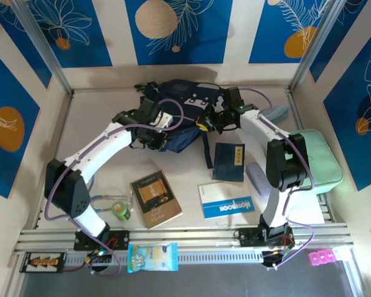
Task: Pack the student bag
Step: Unzip the student bag at the top-center of the table.
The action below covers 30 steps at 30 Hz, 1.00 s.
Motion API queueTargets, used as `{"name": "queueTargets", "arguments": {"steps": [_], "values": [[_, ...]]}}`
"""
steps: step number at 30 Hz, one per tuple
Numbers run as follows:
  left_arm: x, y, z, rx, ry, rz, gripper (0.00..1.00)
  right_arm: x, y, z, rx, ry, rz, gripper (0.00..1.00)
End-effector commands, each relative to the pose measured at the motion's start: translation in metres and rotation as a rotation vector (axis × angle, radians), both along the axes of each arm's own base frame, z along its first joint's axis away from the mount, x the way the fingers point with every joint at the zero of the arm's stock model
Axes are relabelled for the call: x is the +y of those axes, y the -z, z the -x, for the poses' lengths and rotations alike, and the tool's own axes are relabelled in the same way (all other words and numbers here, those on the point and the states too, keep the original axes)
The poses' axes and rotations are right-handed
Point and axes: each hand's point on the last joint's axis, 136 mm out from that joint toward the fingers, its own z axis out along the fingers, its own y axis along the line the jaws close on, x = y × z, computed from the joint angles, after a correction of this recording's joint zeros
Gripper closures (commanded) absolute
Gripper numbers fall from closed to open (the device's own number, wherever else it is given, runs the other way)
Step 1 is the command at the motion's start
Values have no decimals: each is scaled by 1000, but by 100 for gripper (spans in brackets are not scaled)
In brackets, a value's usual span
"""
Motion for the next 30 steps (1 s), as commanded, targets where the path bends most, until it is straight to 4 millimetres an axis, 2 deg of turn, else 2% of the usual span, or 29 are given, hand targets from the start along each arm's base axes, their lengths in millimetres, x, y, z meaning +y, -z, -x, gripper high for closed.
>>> {"name": "queueTargets", "arguments": {"steps": [1, 4, 7, 11, 14, 17, 20, 23, 25, 30], "values": [[-6, -30, 30, 21, 25, 67, 100, 36, -43, 13, -132, -197, -116, 87], [-12, -29, 40, 29, 16, 100, 100, 35, -34, 13, -128, -194, -79, 87], [-28, -23, 44, 48, 31, 134, 100, 14, -16, 0, -112, -131, 5, 86], [-67, -17, 40, 78, 86, 198, 100, -20, 7, -20, -84, -32, 120, 87], [-93, -7, 29, 101, 117, 205, 100, -41, 9, -26, -54, 43, 145, 84], [-108, 5, 17, 129, 104, 198, 100, -64, -3, -21, -86, 145, 135, 66], [-120, 13, 11, 164, 107, 213, 100, -86, -9, -6, -64, 245, 111, 48], [-126, 16, 9, 175, 113, 237, 100, -93, -5, 14, -8, 289, 99, 41], [-127, 19, 9, 182, 112, 235, 100, -90, 0, 26, 41, 300, 83, 38], [-126, 28, 12, 203, 107, 231, 100, -69, 15, 41, 139, 306, 50, 35]]}}
